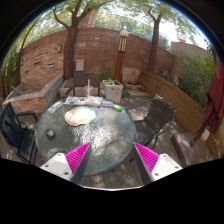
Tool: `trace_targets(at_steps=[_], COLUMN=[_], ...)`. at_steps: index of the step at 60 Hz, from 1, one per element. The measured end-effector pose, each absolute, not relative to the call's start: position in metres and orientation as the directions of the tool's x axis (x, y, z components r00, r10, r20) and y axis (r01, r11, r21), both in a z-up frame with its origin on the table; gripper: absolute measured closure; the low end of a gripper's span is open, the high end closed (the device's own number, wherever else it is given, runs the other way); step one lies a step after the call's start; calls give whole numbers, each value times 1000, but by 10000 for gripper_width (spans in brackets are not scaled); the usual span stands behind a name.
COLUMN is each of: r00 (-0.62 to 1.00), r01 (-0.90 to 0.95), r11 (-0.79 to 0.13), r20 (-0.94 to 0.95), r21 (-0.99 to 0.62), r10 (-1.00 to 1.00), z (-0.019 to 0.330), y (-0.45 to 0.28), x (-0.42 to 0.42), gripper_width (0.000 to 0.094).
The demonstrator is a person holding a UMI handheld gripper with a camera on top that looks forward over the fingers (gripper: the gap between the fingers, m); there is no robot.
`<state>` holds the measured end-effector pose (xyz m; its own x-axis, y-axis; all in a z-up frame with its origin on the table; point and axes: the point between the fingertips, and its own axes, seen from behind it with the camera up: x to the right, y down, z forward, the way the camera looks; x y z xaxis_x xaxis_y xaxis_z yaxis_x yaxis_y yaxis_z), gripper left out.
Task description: Arrange mouse
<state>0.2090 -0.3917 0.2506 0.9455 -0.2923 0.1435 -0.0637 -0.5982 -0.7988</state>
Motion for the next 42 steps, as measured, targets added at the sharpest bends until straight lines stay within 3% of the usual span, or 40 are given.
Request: trace_targets(at_steps=[10, 24, 42], r00=[948, 982, 998], r01=[-59, -22, 52], r11=[-632, -726, -702], r20=[154, 123, 55], r21=[-773, -687, -711], r10=[-277, -146, 19], z=[224, 135, 55], y=[-398, -399, -263], x=[202, 129, -24], gripper_width=[86, 86, 84])
